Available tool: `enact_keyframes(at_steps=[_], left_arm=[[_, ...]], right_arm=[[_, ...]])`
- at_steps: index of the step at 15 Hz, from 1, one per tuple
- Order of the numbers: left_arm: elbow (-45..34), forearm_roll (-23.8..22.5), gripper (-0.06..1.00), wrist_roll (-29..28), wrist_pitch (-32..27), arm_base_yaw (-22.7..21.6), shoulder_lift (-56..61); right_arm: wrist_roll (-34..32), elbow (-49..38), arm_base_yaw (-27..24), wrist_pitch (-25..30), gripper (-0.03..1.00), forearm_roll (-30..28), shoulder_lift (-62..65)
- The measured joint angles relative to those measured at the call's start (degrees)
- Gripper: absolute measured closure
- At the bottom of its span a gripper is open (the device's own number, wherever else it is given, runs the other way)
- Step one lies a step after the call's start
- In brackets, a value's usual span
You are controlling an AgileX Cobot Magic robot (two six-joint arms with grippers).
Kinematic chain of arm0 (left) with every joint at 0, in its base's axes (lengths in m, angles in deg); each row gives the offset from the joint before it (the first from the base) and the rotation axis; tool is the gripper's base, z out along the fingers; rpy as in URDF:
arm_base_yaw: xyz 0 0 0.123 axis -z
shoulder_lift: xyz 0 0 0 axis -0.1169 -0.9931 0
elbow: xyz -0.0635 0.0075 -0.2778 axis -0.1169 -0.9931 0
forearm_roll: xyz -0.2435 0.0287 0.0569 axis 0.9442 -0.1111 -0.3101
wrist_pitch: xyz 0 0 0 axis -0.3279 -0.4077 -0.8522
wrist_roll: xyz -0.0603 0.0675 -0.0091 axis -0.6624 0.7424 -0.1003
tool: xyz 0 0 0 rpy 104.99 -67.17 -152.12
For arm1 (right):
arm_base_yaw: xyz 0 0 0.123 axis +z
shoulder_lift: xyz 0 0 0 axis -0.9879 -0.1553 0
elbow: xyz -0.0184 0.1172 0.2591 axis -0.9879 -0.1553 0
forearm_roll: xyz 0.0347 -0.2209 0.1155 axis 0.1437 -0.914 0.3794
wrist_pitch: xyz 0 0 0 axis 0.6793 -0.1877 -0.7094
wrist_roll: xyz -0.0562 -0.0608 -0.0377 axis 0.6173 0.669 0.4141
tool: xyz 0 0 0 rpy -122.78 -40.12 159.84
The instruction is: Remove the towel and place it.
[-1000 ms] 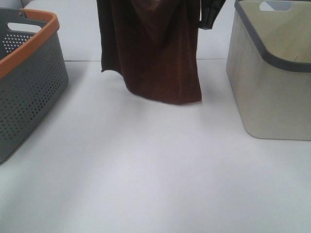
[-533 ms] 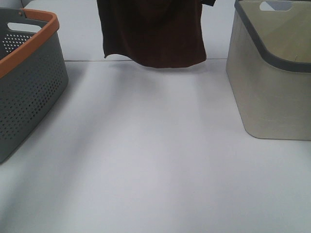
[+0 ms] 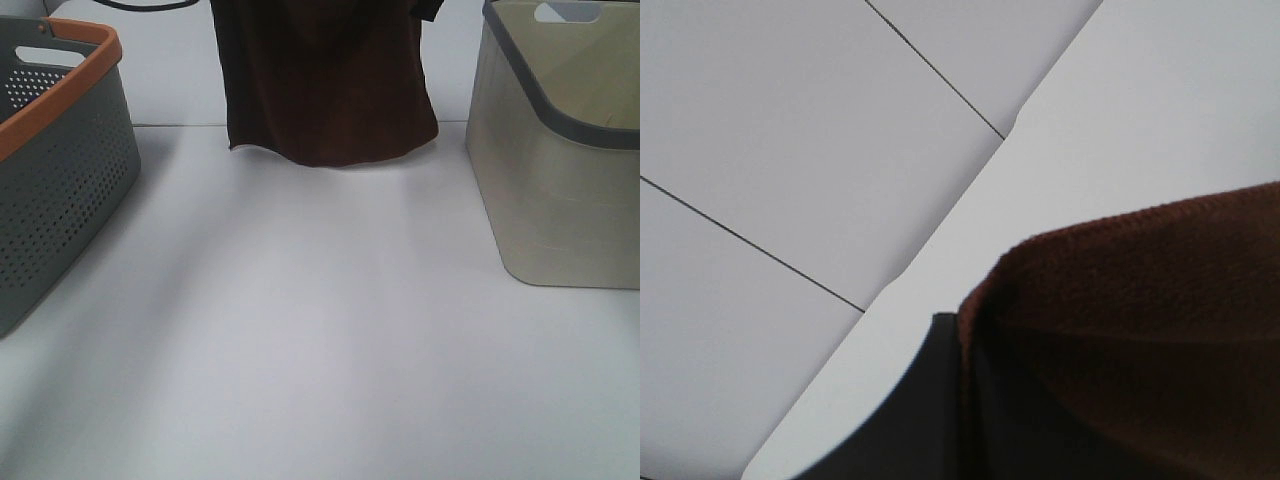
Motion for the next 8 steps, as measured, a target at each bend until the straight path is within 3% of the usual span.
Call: enact_keyframes(at_steps=[4,8], left_arm=[[0.0,0.0,0.94,0.1,5.6,-1.3,-1.4],[0.0,-0.1,0.94,1.4,7.0,-3.3,-2.2]], right_arm=[[-3.3,4.4,-2.1,-1.6,0.97,-0.1,-2.6],[-16.5,7.6,-3.2,-0.3,0.97,-1.6,-3.6]])
